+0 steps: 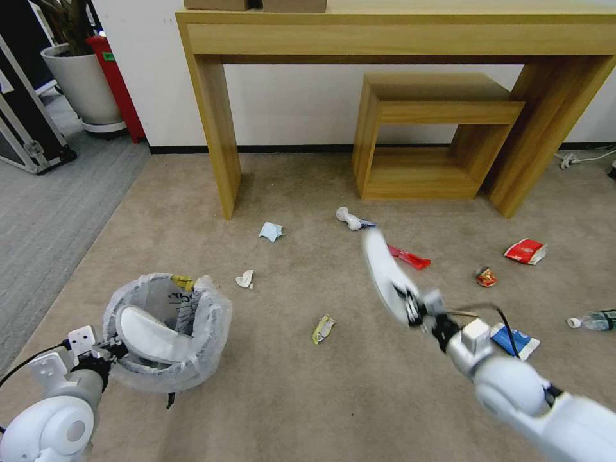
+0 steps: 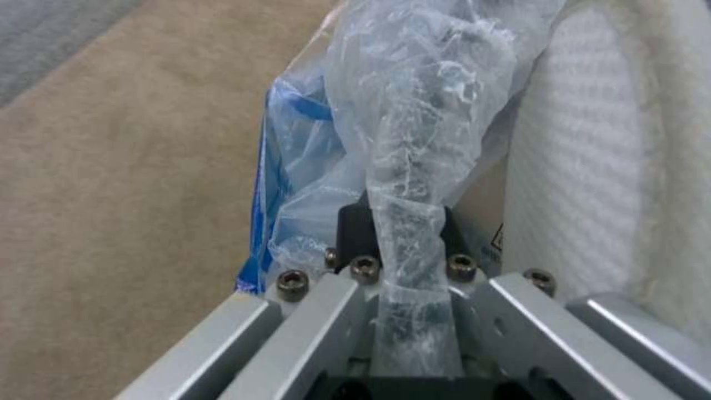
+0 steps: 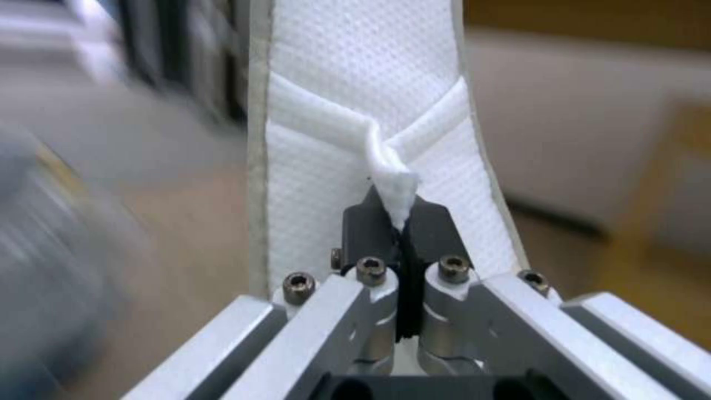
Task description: Pick up the trash bin and place the garbage on the floor into it.
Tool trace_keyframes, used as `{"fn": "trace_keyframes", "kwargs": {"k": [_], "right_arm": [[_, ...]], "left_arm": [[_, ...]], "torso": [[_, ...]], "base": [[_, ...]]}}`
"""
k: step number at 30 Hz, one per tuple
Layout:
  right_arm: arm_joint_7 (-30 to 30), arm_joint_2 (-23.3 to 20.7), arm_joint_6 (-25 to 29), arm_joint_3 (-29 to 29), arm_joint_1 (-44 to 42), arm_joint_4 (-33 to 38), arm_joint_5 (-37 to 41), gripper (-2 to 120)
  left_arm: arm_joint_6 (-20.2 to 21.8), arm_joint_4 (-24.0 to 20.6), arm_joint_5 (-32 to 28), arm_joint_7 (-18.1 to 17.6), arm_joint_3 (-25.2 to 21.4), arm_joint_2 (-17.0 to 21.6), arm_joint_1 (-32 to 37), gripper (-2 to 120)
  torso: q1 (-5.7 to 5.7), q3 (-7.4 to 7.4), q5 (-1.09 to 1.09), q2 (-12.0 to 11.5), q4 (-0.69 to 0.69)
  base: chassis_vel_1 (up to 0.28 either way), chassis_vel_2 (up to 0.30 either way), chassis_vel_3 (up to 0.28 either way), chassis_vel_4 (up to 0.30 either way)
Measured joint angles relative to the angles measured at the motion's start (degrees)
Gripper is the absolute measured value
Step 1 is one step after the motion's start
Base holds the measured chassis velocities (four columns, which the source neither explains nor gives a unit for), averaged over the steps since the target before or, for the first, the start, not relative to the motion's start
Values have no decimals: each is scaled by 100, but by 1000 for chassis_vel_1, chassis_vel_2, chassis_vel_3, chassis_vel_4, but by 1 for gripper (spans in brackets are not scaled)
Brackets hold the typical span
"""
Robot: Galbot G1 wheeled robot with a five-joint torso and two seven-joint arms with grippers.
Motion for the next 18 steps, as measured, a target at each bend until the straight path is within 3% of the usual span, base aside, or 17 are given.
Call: {"fn": "trace_keyframes", "kwargs": {"k": [6, 9, 14, 18], "right_arm": [[-514, 224, 704, -882, 1096, 283, 444, 0], [-637, 622, 1045, -1548, 1933, 298, 526, 0], [-684, 1066, 1135, -2150, 2468, 185, 614, 0], [-703, 1662, 1301, -3092, 2944, -354, 550, 0]], "left_arm": [[72, -154, -66, -97, 78, 9, -31, 0], [104, -237, -97, -124, 87, 13, -16, 0], [111, -283, -103, -135, 82, 13, 20, 0], [122, -338, -131, -162, 55, 6, 31, 0]], "torso": [[0, 1, 2, 0, 0], [0, 0, 1, 0, 1], [0, 0, 2, 0, 1], [1, 1, 0, 0, 1]], "base": [[0, 0, 0, 0], [0, 0, 0, 0], [0, 0, 0, 0], [0, 0, 0, 0]]}}
